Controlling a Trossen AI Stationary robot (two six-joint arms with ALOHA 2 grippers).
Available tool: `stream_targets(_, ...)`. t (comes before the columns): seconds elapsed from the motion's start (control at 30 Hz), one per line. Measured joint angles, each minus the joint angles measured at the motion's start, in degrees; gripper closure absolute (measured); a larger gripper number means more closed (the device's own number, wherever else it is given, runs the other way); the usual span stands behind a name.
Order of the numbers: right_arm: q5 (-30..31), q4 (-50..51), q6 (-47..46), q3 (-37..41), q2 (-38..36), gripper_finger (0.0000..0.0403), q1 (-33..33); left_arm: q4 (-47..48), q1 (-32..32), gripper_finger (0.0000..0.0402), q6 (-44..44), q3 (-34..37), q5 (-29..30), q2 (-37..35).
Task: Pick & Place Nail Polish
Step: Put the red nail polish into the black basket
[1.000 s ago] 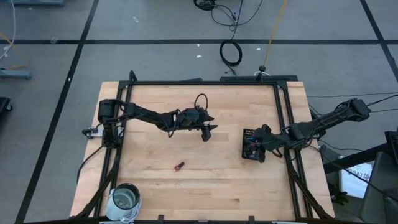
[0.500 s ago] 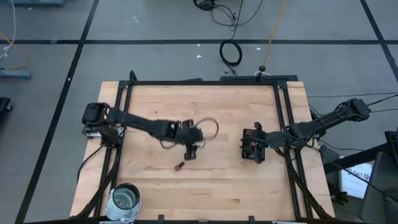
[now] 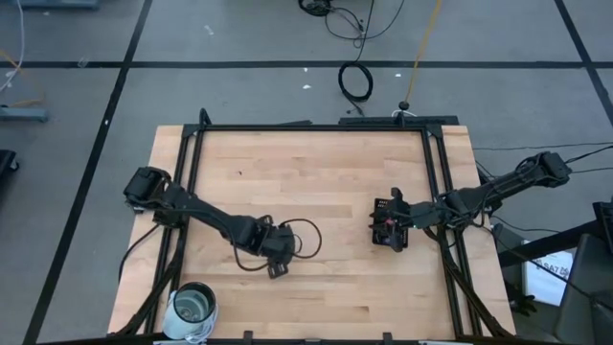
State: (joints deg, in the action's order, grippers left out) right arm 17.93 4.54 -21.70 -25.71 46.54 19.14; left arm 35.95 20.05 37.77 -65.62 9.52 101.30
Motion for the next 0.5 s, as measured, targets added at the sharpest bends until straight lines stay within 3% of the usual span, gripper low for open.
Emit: stream_targets(0.5,0.0,0.0,4.3,0.0,0.0,0.0257,0.0,-3.7,-2.4,0.0217,7.7,3.6,-0.9,0.0)
